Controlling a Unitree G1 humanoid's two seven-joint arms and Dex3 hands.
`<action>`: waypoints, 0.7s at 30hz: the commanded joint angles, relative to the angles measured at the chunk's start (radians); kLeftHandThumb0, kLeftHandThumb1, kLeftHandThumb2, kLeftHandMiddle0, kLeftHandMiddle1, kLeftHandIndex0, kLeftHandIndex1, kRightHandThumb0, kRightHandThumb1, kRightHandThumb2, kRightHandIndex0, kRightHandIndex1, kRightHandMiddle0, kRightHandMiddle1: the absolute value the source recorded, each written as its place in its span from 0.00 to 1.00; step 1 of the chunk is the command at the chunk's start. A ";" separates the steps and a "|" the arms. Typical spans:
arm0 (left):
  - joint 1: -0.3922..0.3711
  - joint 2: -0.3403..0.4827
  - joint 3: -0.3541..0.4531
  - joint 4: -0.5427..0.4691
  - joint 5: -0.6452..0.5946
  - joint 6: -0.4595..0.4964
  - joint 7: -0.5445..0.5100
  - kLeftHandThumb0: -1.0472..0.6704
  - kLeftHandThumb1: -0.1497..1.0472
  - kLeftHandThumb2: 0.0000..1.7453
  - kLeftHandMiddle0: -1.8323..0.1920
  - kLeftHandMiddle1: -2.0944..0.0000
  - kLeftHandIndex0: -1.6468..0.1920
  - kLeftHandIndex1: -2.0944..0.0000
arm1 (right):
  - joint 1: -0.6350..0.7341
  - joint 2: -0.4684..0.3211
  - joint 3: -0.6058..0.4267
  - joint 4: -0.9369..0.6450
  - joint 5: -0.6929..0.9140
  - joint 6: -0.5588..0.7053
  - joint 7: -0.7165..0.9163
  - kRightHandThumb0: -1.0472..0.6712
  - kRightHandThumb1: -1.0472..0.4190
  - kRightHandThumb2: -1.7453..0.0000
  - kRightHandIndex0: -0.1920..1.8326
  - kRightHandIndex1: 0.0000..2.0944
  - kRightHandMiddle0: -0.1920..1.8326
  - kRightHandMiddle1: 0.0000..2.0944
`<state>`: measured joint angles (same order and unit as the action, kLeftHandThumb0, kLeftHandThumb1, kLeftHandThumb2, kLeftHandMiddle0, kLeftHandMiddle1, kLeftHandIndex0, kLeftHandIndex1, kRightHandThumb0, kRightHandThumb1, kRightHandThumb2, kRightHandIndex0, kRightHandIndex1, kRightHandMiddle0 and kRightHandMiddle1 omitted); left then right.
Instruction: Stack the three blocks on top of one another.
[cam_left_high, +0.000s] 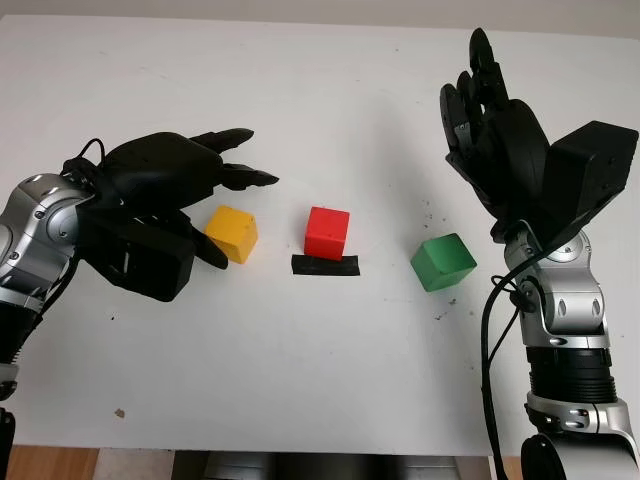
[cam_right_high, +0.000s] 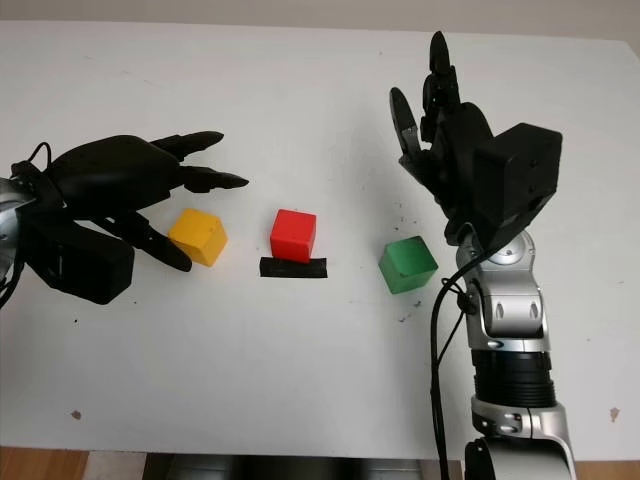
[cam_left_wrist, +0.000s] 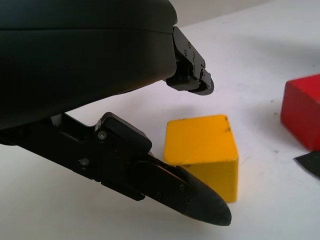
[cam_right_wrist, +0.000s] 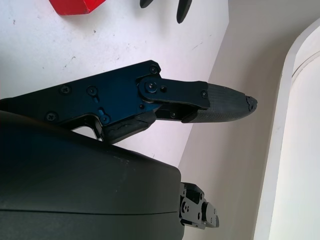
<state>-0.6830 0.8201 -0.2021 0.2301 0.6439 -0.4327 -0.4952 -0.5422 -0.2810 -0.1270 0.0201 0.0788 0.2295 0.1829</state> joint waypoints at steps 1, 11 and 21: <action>0.017 0.010 -0.013 -0.028 0.032 0.013 0.015 0.09 0.89 0.04 0.97 0.97 0.70 0.97 | -0.006 -0.010 -0.005 -0.015 0.004 0.002 0.003 0.17 0.00 0.72 0.00 0.00 0.00 0.00; 0.060 0.021 -0.011 -0.072 0.148 0.018 0.113 0.10 0.92 0.04 0.92 0.97 0.61 0.91 | -0.011 -0.016 -0.002 -0.015 0.000 0.005 0.006 0.17 0.00 0.71 0.00 0.00 0.00 0.00; 0.070 0.014 0.004 -0.060 0.054 -0.002 0.114 0.19 0.99 0.03 0.84 0.97 0.77 0.36 | -0.014 -0.021 -0.001 -0.015 -0.003 0.007 0.011 0.17 0.00 0.71 0.00 0.00 0.00 0.00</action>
<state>-0.6259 0.8231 -0.2141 0.1693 0.7154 -0.4295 -0.3772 -0.5454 -0.2859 -0.1254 0.0201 0.0772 0.2333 0.1917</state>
